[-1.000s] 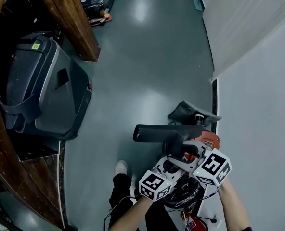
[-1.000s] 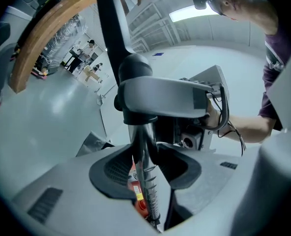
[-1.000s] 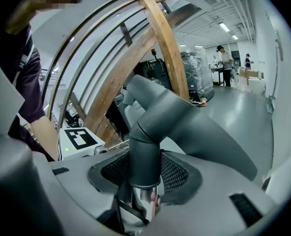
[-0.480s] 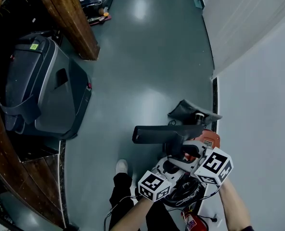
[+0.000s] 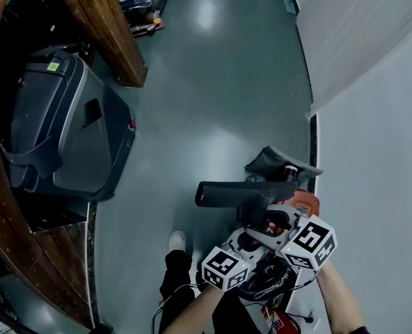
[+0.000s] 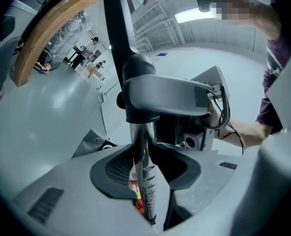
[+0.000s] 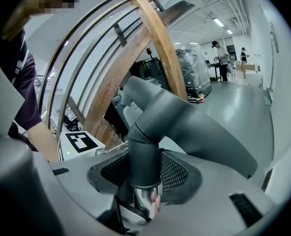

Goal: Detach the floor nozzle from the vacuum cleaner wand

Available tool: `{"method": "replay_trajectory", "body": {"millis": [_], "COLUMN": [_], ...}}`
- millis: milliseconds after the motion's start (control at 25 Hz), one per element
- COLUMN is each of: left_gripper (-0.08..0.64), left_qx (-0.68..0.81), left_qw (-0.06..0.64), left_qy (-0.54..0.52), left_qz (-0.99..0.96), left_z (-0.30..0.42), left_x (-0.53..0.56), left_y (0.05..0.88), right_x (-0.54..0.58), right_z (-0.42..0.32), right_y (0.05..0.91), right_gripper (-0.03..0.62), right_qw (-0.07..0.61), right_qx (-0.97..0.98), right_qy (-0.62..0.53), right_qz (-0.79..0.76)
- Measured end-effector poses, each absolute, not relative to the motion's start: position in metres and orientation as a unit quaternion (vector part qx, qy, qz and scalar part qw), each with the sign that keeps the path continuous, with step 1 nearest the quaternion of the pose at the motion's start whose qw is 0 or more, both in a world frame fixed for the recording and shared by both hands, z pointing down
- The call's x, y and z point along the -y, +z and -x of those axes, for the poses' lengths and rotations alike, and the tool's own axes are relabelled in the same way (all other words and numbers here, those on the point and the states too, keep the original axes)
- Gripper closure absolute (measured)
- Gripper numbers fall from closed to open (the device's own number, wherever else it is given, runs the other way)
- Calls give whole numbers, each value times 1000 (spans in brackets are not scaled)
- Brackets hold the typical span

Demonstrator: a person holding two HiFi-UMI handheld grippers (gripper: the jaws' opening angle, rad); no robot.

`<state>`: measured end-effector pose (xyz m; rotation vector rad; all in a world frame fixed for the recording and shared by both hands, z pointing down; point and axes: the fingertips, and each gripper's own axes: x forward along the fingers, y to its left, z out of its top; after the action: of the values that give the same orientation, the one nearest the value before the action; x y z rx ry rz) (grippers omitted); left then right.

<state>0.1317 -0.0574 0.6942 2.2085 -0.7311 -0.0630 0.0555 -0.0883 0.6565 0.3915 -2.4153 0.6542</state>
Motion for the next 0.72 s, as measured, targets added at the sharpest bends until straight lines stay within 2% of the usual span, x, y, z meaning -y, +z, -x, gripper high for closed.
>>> {"method": "replay_trajectory", "body": {"millis": [160,400,600,720], "left_gripper": [411,411,413,413], "left_qx": [286,294,285,288], "left_qw": [403,407,414,414], "left_qy": [-26,-30,-26,-26], "left_qz": [-869,-864,-864,-863], "left_z": [-132,-131,-130,-130], "left_x": [57,58,54,54], "left_y": [694,695,696,697], "right_x": [85,91,84,86], "right_z": [-55,-55,-52,-53], "right_y": [656,657,658,658], "right_gripper": [406,405,405,407], "right_qw": [339,306,353,331], "right_qx": [909,905,905,903], "right_qy": [189,253,165,213], "right_qz": [-150,-156,-169,-174]}}
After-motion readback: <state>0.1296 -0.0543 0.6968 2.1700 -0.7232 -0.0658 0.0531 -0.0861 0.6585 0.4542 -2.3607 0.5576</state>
